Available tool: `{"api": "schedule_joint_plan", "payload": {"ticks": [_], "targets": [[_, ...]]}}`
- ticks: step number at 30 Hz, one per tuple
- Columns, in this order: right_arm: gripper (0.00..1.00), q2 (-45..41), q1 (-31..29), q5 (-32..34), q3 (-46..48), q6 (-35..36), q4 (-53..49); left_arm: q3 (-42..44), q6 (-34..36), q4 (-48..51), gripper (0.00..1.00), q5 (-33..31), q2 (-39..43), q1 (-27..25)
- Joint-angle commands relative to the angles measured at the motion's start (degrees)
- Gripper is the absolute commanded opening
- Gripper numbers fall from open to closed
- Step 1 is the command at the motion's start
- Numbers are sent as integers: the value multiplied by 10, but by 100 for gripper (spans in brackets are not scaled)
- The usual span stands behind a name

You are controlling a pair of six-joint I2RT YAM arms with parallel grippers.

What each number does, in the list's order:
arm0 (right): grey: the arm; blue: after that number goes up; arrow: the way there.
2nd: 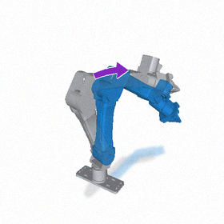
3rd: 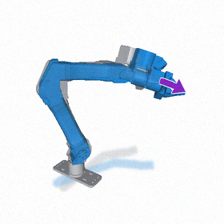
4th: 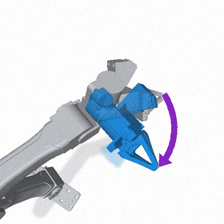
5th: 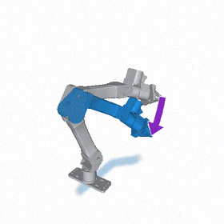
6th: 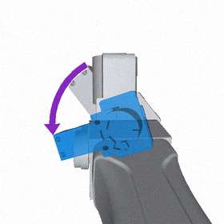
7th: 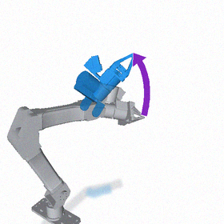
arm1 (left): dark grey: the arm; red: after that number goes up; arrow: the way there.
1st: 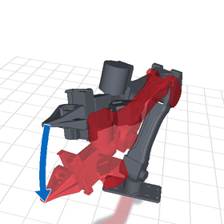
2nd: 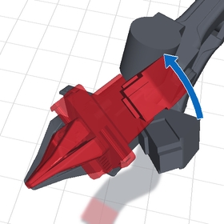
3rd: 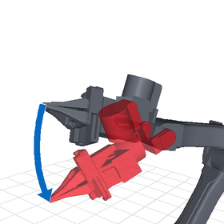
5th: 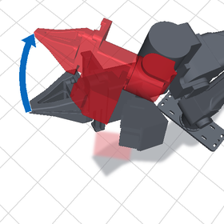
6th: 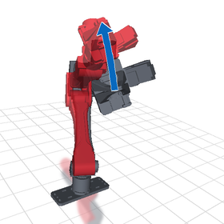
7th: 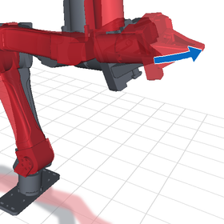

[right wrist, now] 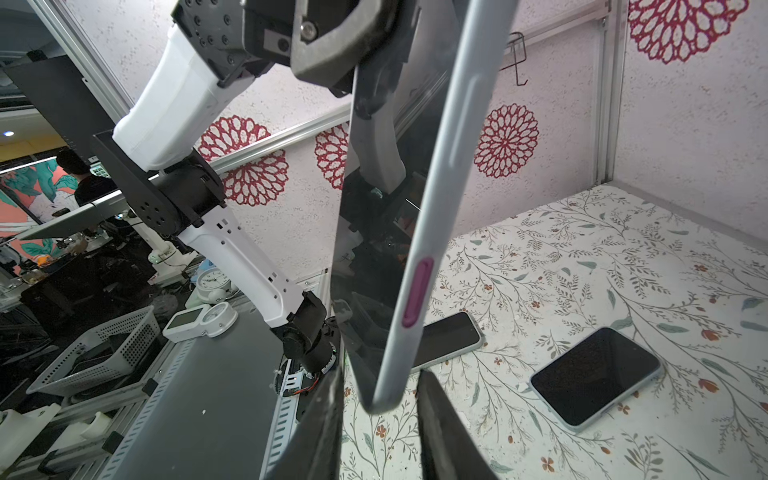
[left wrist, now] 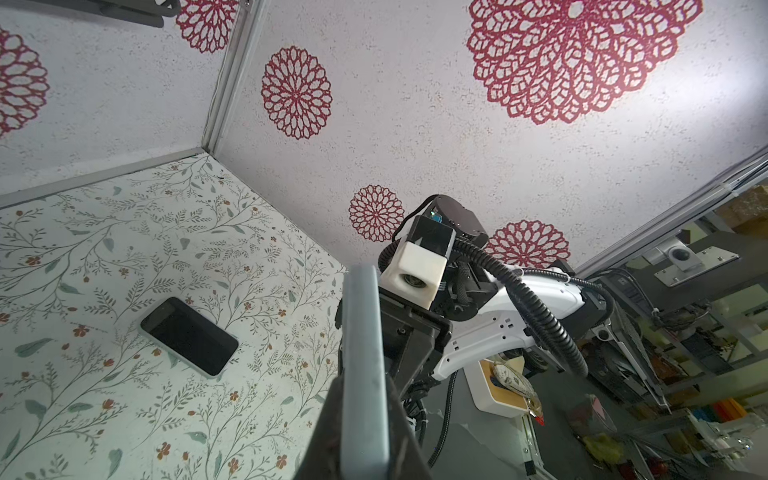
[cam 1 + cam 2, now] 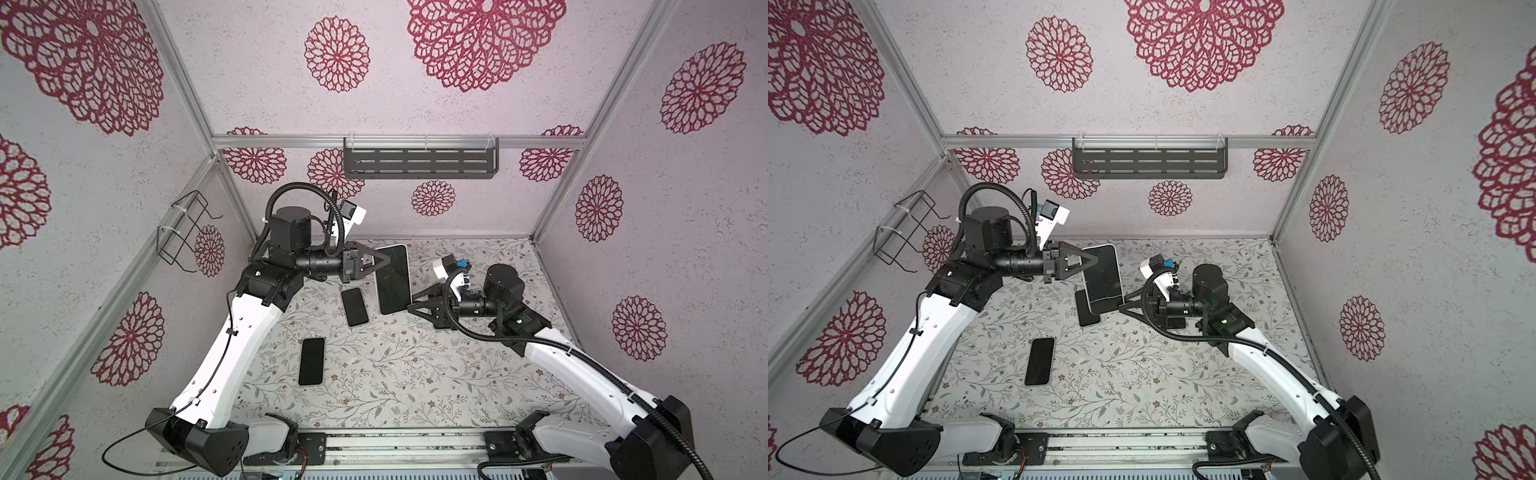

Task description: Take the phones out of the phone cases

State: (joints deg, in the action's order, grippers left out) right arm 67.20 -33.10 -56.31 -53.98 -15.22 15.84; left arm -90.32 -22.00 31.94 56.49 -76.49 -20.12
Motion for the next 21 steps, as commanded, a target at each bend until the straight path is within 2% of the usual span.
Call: {"api": "schedule_joint_plan", "payload": {"ticks": [1, 21], "targets": [[31, -1, -4, -20, -4, -11, 44, -2, 2, -32, 0, 13, 16, -3], [21, -2, -6, -29, 13, -17, 57, -10, 4, -26, 0, 8, 12, -3]]}}
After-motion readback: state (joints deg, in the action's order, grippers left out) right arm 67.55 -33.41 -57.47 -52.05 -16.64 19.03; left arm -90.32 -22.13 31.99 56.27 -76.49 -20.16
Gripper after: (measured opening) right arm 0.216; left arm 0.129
